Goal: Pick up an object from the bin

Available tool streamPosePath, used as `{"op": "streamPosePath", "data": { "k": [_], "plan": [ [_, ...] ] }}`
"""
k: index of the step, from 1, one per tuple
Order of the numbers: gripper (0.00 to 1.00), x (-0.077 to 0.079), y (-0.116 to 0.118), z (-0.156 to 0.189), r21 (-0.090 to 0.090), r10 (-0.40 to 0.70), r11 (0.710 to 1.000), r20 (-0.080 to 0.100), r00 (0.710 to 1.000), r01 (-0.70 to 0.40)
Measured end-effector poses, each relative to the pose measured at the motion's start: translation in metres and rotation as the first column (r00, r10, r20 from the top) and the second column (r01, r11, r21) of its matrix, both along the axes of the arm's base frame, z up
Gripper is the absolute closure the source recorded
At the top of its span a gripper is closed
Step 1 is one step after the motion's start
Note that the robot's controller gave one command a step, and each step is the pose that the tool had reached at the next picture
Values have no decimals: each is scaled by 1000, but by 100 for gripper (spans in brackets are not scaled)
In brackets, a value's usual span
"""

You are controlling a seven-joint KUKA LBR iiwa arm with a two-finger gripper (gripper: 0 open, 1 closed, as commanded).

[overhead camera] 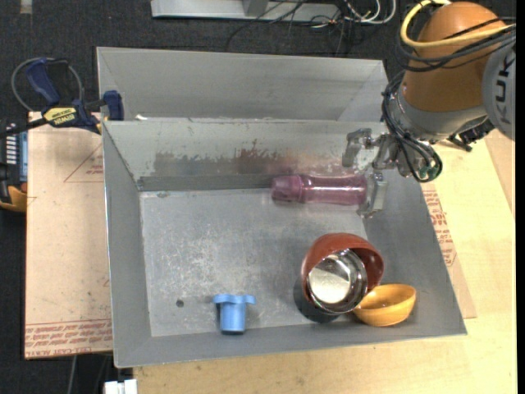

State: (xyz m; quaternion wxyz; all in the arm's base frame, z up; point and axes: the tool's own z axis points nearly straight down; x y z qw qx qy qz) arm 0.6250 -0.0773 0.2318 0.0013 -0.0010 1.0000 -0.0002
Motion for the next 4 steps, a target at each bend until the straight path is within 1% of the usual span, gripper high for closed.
{"op": "streamPosePath", "data": {
  "k": [1,2,3,4],
  "plan": [
    [0,-7,11,108,0,0,1000,1,1000,0],
    [0,-30,12,42,1,-30,1000,-1,1000,30],
    [0,-30,13,24,3,-32,999,-17,999,32],
    [0,-11,-21,-25,1,-34,999,-1,999,34]
  ]
}}
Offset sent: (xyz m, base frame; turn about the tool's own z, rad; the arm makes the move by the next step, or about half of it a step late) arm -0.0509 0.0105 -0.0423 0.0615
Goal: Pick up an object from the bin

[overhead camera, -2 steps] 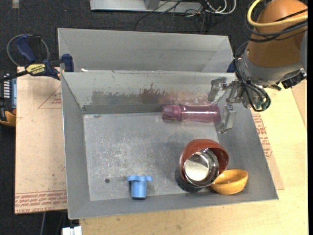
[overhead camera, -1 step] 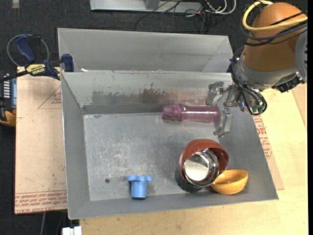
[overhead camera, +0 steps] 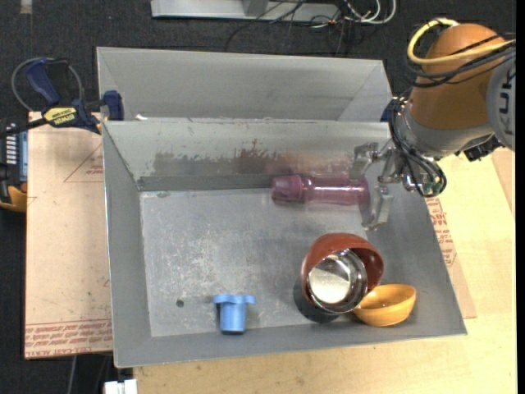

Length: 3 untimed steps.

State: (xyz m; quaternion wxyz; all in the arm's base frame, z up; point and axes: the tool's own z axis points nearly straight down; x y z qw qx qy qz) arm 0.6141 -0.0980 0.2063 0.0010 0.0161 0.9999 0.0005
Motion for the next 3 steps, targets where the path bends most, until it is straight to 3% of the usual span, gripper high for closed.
{"op": "streamPosePath", "data": {
  "k": [1,2,3],
  "plan": [
    [0,-26,51,20,4,-139,990,0,990,139],
    [0,-27,42,-1,3,-85,996,8,996,85],
    [0,-43,17,-36,1,217,976,6,976,-217]
  ]
}}
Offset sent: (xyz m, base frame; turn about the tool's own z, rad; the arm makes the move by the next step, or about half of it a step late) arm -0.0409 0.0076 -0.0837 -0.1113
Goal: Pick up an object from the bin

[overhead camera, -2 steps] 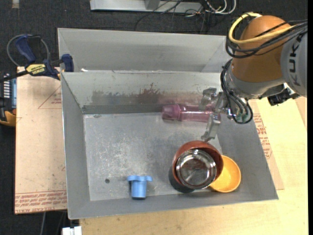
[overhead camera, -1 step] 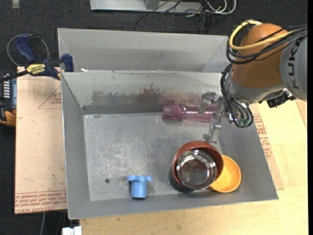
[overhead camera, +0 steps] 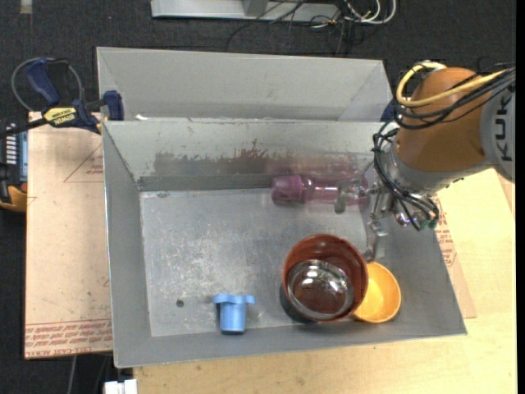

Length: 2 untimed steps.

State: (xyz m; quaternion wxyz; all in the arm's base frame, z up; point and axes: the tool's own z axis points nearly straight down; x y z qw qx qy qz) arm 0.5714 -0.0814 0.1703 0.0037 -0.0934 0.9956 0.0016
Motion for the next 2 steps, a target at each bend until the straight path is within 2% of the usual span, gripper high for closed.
{"op": "streamPosePath", "data": {
  "k": [1,2],
  "plan": [
    [0,-31,11,-30,-2,-34,999,5,999,34],
    [0,-29,-11,-70,-4,216,976,7,976,-216]
  ]
}}
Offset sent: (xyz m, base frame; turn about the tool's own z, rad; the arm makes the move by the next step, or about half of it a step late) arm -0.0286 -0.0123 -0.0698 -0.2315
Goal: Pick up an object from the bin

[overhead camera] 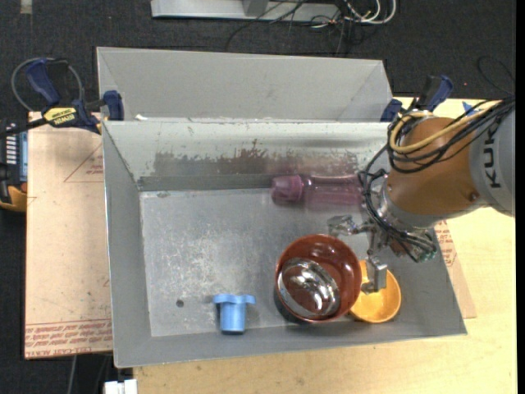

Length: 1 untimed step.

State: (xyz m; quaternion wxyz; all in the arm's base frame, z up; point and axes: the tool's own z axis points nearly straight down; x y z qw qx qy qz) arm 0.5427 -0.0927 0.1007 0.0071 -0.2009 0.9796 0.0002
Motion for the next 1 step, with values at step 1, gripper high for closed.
{"op": "streamPosePath", "data": {
  "k": [1],
  "plan": [
    [0,-6,40,-27,3,-145,989,-1,989,145]
  ]
}}
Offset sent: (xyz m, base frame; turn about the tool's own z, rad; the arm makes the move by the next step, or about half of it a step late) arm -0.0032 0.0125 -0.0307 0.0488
